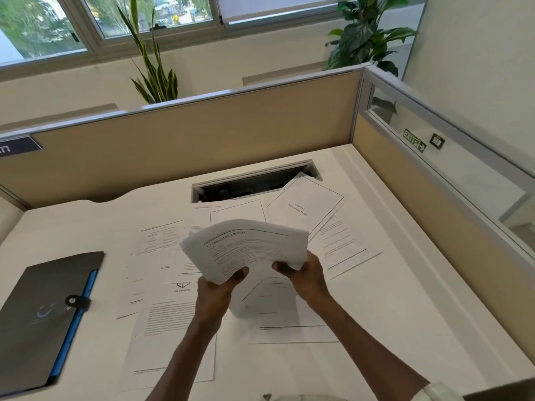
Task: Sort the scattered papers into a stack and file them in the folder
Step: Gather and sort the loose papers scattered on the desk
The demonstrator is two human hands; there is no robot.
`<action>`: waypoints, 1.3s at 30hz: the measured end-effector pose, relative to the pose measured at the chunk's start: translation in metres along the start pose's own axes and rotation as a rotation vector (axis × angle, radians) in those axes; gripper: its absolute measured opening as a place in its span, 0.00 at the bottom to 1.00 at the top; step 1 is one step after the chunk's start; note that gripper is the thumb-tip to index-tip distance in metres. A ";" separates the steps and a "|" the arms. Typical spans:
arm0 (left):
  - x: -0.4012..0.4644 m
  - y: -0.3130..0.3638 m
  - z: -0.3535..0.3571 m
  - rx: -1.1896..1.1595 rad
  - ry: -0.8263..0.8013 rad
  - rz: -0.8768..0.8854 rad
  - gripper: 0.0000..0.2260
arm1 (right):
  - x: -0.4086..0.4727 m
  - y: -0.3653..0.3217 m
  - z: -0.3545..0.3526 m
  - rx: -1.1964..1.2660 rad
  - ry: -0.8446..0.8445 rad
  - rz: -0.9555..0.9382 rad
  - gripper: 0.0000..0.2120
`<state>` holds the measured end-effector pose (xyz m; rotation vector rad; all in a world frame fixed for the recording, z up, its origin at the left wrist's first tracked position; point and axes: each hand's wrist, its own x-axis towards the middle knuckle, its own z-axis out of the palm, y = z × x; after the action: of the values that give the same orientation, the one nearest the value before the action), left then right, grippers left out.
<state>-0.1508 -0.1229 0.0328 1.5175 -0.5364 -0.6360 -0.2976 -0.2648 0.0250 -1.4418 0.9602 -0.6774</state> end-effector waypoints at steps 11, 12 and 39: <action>0.025 -0.002 -0.009 0.072 0.120 -0.049 0.10 | 0.042 0.016 -0.016 -0.328 -0.147 0.035 0.23; 0.028 -0.001 -0.011 0.066 0.135 -0.056 0.09 | 0.049 0.022 -0.022 -0.384 -0.092 0.054 0.21; 0.044 0.016 -0.024 0.056 0.155 -0.123 0.14 | 0.098 0.002 -0.078 -0.814 0.321 0.089 0.11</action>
<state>-0.1022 -0.1358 0.0457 1.6472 -0.3470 -0.5952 -0.3174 -0.3889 0.0192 -2.0064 1.6634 -0.4697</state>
